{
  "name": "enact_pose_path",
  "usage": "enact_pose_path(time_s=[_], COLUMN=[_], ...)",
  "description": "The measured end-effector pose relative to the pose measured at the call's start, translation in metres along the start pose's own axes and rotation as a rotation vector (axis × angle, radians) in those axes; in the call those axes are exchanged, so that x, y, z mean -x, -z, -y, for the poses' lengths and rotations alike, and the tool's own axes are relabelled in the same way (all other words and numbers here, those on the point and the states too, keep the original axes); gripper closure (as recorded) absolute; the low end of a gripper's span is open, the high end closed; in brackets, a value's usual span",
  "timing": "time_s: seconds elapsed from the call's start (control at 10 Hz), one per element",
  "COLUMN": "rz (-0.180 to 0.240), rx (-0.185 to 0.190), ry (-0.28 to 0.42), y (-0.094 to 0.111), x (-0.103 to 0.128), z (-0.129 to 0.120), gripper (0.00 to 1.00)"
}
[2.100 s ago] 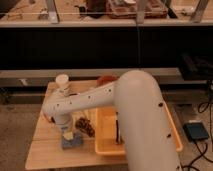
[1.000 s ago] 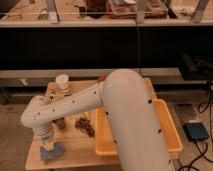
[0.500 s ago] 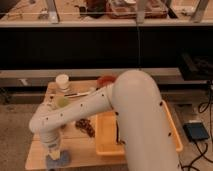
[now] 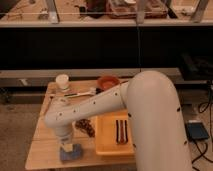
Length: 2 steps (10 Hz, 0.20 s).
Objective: Wipe table surface with sponge
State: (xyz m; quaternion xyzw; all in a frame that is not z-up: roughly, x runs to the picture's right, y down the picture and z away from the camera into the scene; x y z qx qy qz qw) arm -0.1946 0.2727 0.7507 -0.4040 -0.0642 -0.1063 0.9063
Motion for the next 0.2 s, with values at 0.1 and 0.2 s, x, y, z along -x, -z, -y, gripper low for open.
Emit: enact_pose_path(time_s=[0.1,0.2], rz=[-0.009,-0.012], rx=[-0.013,-0.025], ry=[-0.024,-0.031], y=[0.002,0.000], x=[-0.007,-0.012], z=[0.013,0.026], gripper=[1.00,1.00])
